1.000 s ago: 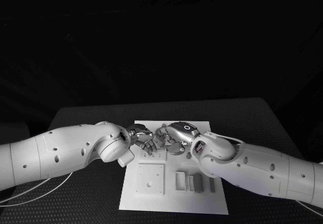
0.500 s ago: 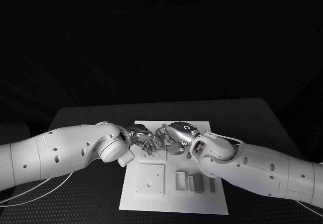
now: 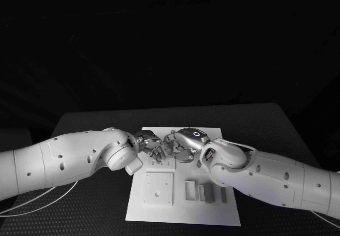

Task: Assemble the parts on the task board

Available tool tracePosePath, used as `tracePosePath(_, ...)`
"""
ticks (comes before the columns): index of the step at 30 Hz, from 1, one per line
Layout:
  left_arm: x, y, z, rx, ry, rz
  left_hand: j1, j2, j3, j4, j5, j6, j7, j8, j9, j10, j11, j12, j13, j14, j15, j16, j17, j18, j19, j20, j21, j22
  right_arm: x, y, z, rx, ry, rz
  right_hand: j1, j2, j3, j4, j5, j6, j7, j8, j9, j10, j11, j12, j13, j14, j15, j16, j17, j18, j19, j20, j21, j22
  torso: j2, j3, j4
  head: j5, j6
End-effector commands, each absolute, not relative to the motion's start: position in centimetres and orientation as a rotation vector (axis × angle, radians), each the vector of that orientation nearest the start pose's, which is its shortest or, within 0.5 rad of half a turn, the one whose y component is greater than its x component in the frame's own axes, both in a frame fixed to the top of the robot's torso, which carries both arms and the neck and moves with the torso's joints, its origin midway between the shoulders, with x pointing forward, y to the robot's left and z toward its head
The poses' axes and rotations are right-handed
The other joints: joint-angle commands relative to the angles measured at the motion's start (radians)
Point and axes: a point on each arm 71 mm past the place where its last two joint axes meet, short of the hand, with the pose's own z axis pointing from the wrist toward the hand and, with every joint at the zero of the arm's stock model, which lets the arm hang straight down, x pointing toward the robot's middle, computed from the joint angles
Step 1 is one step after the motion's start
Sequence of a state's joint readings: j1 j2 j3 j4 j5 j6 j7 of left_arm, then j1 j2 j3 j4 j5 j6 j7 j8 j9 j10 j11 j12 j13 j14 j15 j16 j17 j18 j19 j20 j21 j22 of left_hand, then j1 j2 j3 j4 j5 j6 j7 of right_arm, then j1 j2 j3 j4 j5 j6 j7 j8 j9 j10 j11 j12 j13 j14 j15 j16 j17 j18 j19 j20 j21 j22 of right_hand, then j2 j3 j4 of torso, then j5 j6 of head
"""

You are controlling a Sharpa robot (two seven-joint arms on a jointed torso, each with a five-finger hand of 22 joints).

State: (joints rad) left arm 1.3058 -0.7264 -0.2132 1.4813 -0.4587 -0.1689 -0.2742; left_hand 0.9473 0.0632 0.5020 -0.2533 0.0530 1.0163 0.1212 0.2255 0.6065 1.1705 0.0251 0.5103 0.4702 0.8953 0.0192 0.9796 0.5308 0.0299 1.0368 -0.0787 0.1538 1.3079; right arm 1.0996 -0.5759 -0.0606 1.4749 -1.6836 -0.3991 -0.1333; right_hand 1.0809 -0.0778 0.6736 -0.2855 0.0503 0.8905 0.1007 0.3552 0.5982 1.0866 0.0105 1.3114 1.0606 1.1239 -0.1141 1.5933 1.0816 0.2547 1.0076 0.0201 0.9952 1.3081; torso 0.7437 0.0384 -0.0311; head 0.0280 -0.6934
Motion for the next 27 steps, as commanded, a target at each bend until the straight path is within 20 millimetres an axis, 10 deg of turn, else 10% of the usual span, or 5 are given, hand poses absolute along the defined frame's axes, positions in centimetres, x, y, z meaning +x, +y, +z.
tracePosePath(1, 47.79, 16.08, -22.61, -0.753, 2.21, -0.962, 0.013, -0.001, 0.014, -0.004, 0.001, 0.009, -0.002, 0.007, 0.001, 0.007, -0.003, -0.007, -0.002, 0.01, -0.001, 0.005, -0.002, 0.009, 0.006, -0.001, -0.008, 0.011, 45.13, -7.12, -22.7, -0.41, 1.574, 0.789, -0.006, -0.002, 0.007, 0.001, 0.0, 0.185, -0.025, 0.005, -0.002, -0.047, -0.041, -0.002, -0.002, 0.001, -0.012, 0.007, -0.002, 0.007, 0.006, -0.005, 0.003, 0.013, 0.0, 0.0005, 0.0001, 0.0, -0.001)
tracePosePath(7, 47.68, 15.8, -22.54, -0.752, 2.215, -1.007, 0.038, 0.021, 0.051, -0.035, 0.061, 0.012, -0.004, 0.013, -0.002, 0.014, -0.003, -0.016, -0.007, 0.012, -0.002, 0.005, -0.004, 0.005, 0.008, -0.002, -0.013, 0.016, 45.15, -7.03, -22.73, -0.411, 1.576, 0.788, -0.007, -0.002, 0.007, 0.001, 0.0, 0.185, -0.025, 0.005, -0.002, -0.047, -0.041, -0.002, -0.002, 0.001, -0.012, 0.007, -0.003, 0.007, 0.006, -0.005, 0.003, 0.013, 0.0, 0.0003, 0.0005, -0.001, -0.002)
tracePosePath(10, 47.68, 15.8, -22.51, -0.75, 2.211, -1.012, 0.063, 0.01, 0.108, -0.026, 0.025, 0.014, -0.004, 0.017, -0.004, 0.019, -0.003, -0.029, -0.013, 0.012, -0.001, 0.003, -0.007, 0.003, 0.011, -0.002, -0.016, 0.016, 45.18, -7.05, -22.74, -0.41, 1.576, 0.787, -0.007, -0.003, 0.007, 0.001, 0.0, 0.185, -0.025, 0.005, -0.001, -0.047, -0.041, -0.002, -0.002, -0.001, -0.012, 0.007, -0.004, 0.007, 0.006, -0.005, 0.003, 0.013, 0.0, 0.0003, 0.0009, -0.003, 0.0)
tracePosePath(21, 47.87, 16.19, -22.41, -0.776, 2.177, -1.011, 0.045, 0.013, 0.141, -0.033, 0.076, 0.026, -0.011, 0.034, 0.008, 0.037, -0.006, -0.042, -0.015, 0.016, -0.003, 0.008, -0.007, 0.001, 0.018, -0.004, -0.019, 0.02, 45.4, -7.47, -22.77, -0.376, 1.579, 0.802, -0.008, -0.014, 0.008, 0.004, 0.001, 0.169, -0.02, -0.004, -0.002, -0.057, -0.037, -0.012, -0.006, -0.035, -0.01, 0.005, -0.039, 0.007, -0.002, -0.002, -0.003, 0.013, 0.0, 0.0, -0.0002, 0.0, 0.001)
tracePosePath(27, 47.93, 16.37, -22.41, -0.783, 2.171, -1.006, 0.043, 0.012, 0.143, -0.033, 0.083, 0.028, -0.012, 0.036, 0.01, 0.039, -0.007, -0.043, -0.014, 0.017, -0.003, 0.01, -0.006, 0.001, 0.019, -0.004, -0.019, 0.021, 45.51, -7.81, -22.6, -0.341, 1.56, 0.846, -0.03, -0.125, 0.013, 0.043, -0.001, 0.018, 0.039, -0.095, -0.039, -0.11, 0.02, -0.042, -0.018, -0.125, 0.04, -0.012, -0.108, 0.005, -0.044, 0.016, -0.029, 0.009, 0.0, -0.0003, -0.0003, 0.0, 0.002)
